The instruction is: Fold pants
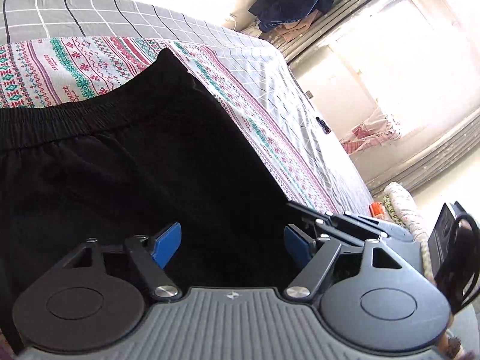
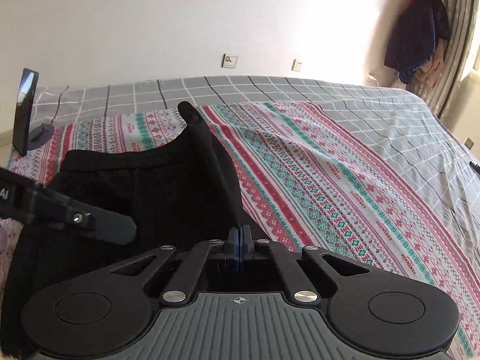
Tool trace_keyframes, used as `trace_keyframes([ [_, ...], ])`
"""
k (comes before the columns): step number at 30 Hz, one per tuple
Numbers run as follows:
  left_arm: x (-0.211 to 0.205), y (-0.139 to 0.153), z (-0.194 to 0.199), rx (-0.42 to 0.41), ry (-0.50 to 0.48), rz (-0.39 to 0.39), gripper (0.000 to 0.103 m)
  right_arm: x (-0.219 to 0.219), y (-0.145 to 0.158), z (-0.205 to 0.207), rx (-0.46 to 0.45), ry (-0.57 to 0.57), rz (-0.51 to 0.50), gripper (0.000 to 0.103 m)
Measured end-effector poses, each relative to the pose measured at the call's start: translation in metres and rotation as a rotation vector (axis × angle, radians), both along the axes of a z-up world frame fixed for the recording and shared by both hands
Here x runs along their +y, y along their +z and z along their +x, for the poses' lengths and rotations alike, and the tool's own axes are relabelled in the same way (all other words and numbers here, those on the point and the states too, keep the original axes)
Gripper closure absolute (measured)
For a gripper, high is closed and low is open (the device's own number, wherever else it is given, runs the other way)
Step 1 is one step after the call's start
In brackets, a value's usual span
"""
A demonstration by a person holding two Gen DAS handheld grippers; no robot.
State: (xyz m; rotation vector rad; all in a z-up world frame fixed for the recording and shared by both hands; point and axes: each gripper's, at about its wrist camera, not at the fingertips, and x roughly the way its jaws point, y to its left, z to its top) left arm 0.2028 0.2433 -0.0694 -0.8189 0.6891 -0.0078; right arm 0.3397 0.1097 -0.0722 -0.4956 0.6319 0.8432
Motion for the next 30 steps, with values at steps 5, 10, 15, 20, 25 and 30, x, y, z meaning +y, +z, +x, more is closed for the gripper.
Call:
trace_keyframes([
  [5,-0.012,-0.004,0.001,-0.009,-0.014,-0.038,0.01,-0.006,-0.01,-0.026,0.042,-0.014,0.039,0.103],
  [10,-0.018,-0.014,0.007,0.016,-0.004,-0.075,0.018,-0.008,-0.016,-0.05,0.033,-0.004,0.045,0.103],
  [15,-0.017,-0.02,0.017,0.042,0.041,-0.089,0.069,-0.012,-0.02,-0.062,0.052,-0.007,0.053,0.103],
  [20,-0.024,-0.017,0.019,0.094,0.063,0.029,0.075,-0.022,-0.019,-0.059,0.098,-0.057,0.047,0.095],
  [25,-0.028,-0.016,0.019,0.117,0.048,0.102,0.075,-0.072,-0.011,-0.039,0.127,-0.248,-0.003,0.073],
  [30,-0.03,-0.014,0.018,0.125,0.038,0.137,0.075,-0.157,-0.007,0.007,0.176,-0.591,-0.091,0.05],
])
